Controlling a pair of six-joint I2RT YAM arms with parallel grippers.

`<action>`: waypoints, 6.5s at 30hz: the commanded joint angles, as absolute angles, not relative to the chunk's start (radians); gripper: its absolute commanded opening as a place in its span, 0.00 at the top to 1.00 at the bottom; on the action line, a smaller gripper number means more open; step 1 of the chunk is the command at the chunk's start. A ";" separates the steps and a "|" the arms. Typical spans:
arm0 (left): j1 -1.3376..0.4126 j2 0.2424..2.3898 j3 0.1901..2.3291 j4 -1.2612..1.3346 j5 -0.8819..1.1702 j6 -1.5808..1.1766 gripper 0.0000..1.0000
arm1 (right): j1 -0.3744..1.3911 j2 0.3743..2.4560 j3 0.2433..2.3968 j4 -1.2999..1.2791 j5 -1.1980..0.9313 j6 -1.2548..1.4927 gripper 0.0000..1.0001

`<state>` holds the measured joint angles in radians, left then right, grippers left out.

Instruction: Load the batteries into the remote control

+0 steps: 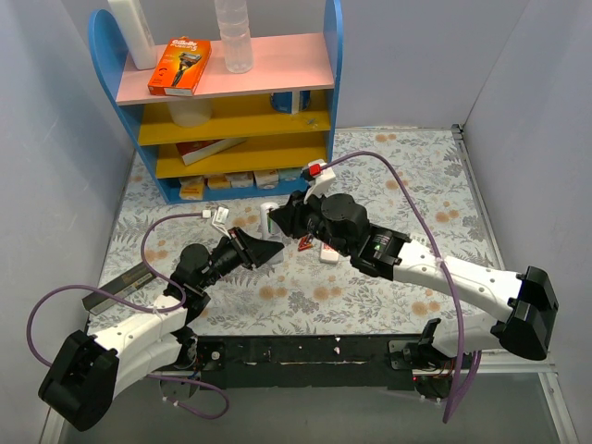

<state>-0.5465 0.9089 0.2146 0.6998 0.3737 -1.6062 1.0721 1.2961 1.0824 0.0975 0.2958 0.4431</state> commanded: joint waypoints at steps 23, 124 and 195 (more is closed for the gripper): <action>-0.549 0.864 0.258 0.732 0.370 -1.632 1.00 | 1.147 1.344 1.025 0.316 0.499 0.380 0.86; -0.551 0.876 0.268 0.928 0.598 -1.718 0.99 | 0.762 1.348 0.991 0.431 -0.534 0.670 0.50; -0.548 0.589 0.979 -0.247 -0.758 -1.062 0.02 | 0.609 0.439 0.879 -0.405 0.851 0.130 0.11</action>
